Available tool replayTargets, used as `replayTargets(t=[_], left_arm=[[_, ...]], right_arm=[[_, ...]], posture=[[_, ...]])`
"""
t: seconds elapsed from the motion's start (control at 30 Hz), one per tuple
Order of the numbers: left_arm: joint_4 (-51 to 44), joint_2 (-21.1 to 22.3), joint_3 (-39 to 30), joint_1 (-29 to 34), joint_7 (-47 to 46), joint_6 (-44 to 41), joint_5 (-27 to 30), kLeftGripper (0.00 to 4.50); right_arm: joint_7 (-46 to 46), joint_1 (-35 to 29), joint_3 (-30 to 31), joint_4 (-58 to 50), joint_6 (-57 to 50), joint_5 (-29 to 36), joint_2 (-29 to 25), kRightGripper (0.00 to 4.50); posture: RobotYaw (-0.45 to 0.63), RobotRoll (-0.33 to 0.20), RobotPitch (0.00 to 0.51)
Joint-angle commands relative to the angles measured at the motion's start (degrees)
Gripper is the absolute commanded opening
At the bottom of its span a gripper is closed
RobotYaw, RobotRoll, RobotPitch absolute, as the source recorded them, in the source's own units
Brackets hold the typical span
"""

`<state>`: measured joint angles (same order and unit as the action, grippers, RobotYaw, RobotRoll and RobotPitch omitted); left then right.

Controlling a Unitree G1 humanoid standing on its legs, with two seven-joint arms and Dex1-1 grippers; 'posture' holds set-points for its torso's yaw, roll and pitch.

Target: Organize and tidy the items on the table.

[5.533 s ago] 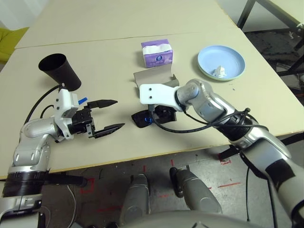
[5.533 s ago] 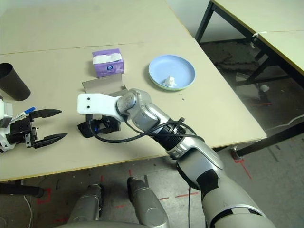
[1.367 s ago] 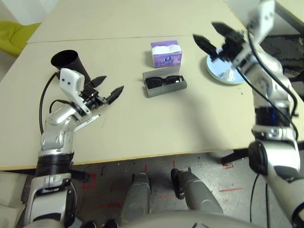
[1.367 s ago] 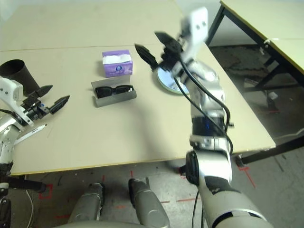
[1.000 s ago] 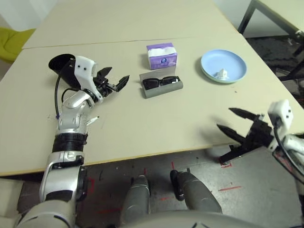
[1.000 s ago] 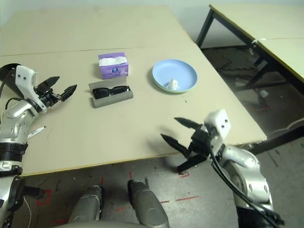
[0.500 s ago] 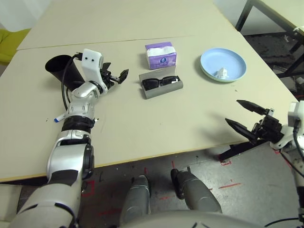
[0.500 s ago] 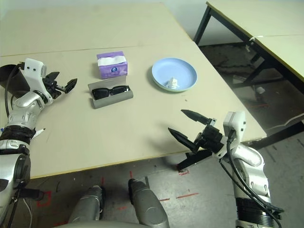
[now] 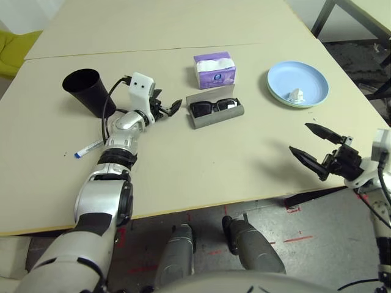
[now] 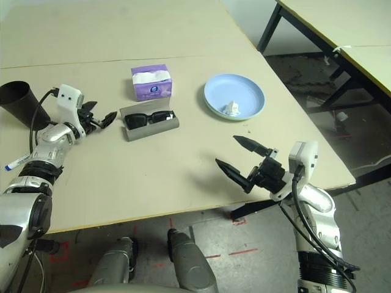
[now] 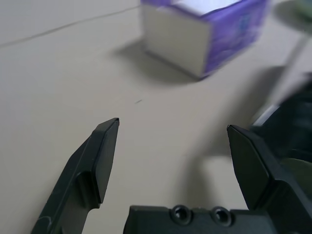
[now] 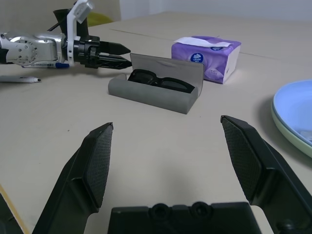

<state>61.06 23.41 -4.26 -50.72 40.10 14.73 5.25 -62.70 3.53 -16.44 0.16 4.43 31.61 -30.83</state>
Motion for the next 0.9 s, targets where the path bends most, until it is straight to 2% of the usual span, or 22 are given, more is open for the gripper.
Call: replayTargets(t=[0.03, 0.27, 0.6, 0.9], left_arm=[[-0.40, -0.29, 0.90, 0.58, 4.05, 2.37, -0.44, 4.50], [-0.23, 0.87, -1.43, 0.93, 5.62, 1.70, 1.44, 4.50], [-1.30, 1.45, -1.12, 2.57, 7.34, 2.43, 1.35, 4.50], [0.31, 0.59, -4.63, -0.50, -0.09, -1.75, 3.39, 4.50]], right_arm=[[0.48, -0.85, 1.10, -1.05, -0.43, -0.21, 0.16, 4.47], [1.00, -1.55, 1.94, -2.17, -0.87, 0.08, -0.03, 4.47], [1.48, -1.18, 1.55, -2.85, -2.01, 0.48, -0.57, 4.47], [1.60, -1.91, 1.39, -3.54, -2.35, 0.47, -1.01, 4.47]], posture=[[-0.21, 0.000, 0.182], [-0.21, 0.000, 0.184], [-0.22, 0.000, 0.176], [-0.23, 0.000, 0.178]])
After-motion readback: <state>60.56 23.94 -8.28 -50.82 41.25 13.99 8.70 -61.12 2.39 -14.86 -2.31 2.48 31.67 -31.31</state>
